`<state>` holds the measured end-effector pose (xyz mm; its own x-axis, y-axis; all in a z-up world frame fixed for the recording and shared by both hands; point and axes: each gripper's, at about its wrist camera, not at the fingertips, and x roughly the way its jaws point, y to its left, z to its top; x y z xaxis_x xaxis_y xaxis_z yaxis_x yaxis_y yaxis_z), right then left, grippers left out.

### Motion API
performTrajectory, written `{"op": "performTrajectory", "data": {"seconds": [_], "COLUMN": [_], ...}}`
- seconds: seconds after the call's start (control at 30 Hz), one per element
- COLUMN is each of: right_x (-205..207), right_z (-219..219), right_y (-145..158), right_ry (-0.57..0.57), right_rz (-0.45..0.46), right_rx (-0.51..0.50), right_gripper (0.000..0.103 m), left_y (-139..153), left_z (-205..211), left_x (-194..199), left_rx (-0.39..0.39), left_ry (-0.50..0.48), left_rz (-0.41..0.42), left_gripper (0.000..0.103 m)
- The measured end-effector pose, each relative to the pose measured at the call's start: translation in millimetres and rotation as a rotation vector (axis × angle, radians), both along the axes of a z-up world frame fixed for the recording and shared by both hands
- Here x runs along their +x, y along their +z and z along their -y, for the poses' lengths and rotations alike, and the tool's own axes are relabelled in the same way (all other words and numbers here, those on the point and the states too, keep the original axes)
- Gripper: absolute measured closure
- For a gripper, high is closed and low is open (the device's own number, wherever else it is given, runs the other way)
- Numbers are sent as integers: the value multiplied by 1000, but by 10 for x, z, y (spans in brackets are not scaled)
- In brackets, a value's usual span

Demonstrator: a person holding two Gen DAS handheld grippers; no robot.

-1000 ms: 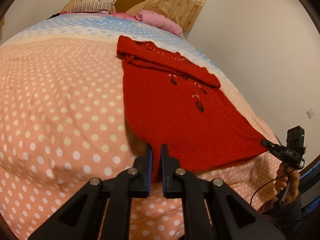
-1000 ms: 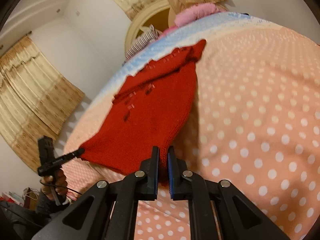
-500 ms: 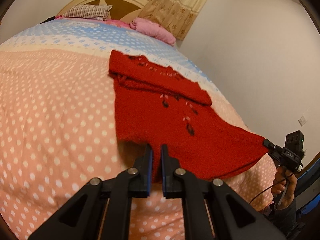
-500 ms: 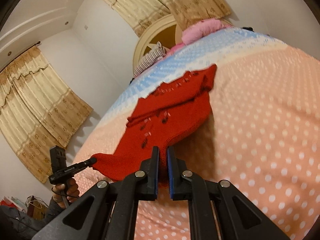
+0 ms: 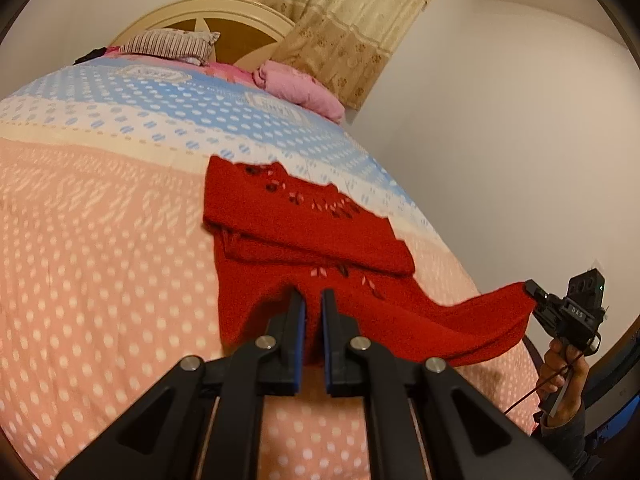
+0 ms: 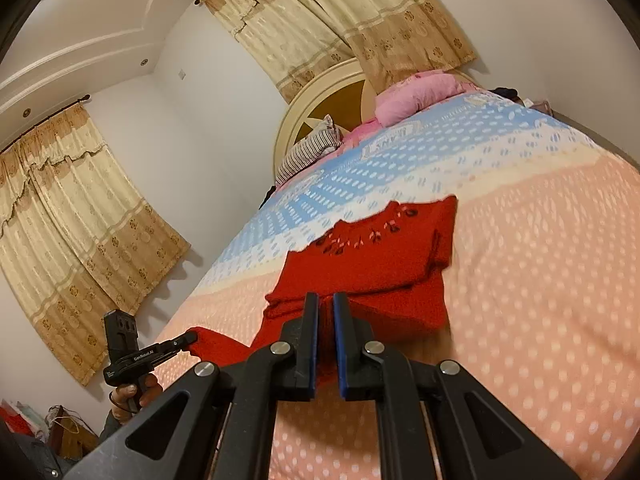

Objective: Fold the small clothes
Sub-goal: 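Grasp the hem with both tools and fold it up toward the collar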

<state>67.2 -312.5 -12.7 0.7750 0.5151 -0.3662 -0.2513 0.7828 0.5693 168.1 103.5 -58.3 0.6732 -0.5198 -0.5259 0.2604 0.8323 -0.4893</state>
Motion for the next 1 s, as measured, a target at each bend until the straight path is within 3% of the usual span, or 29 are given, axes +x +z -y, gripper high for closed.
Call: {"op": "performTrajectory", "data": {"seconds": [0.63,0.8,1.0], "right_x": [1051,1438,1983], "right_z": [4,53,122], "right_y": [337,360,204], "right_ry": [-45,-78,-111], "right_rz": [1,-13,-67], "right_rx": [-31,-43,-57], "right_gripper": [96,96,97], "left_y": [398,430,245], "left_z": [17,82,140], "left_x": [1024,1392,1913], "left_rx": [21,69,147], "left_ry": [44,61,79], "left_rz": [41,40,2], "left_gripper": [96,96,96]}}
